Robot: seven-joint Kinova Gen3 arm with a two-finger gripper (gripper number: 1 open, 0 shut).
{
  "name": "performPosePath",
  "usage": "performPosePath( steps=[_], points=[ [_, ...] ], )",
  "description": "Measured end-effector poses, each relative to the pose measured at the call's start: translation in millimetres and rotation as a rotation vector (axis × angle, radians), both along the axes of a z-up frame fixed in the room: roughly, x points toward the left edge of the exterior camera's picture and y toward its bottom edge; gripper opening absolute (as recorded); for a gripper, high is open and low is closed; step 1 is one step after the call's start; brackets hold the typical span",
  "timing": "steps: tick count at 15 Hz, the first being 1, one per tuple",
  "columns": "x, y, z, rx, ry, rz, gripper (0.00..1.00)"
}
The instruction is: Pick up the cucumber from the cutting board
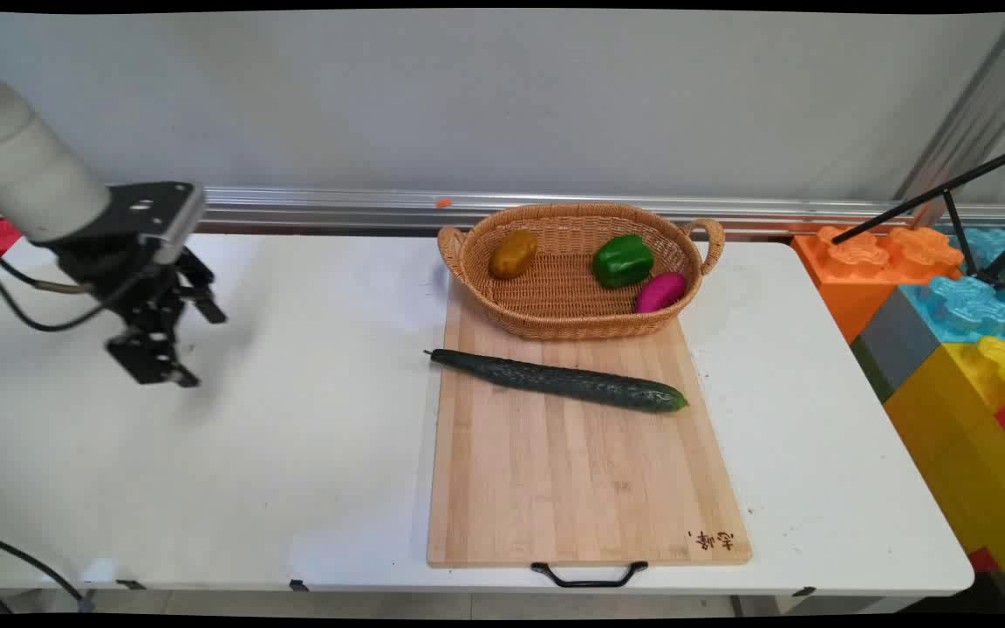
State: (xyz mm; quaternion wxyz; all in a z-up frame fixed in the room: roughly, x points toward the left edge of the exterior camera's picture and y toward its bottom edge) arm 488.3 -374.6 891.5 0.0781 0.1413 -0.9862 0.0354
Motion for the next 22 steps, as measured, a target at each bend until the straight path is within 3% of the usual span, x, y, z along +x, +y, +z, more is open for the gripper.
performPosePath(
  steps=[4,8,11,19,22],
  points=[
    [-40.1,-8.4,-15.8,-0.024,0.087,0.002,1.00],
    [-112.0,-22.7,-30.0,-0.065,0.160,0.009,1.00],
    [-169.1,-29.8,-34.3,-0.117,0.197,-0.028,1.00],
    [-272.9,-42.5,-55.2,-0.262,0.226,-0.109,1.00],
    [-296.1,-54.5,-71.4,-0.315,0.216,-0.120,1.00]
  ],
)
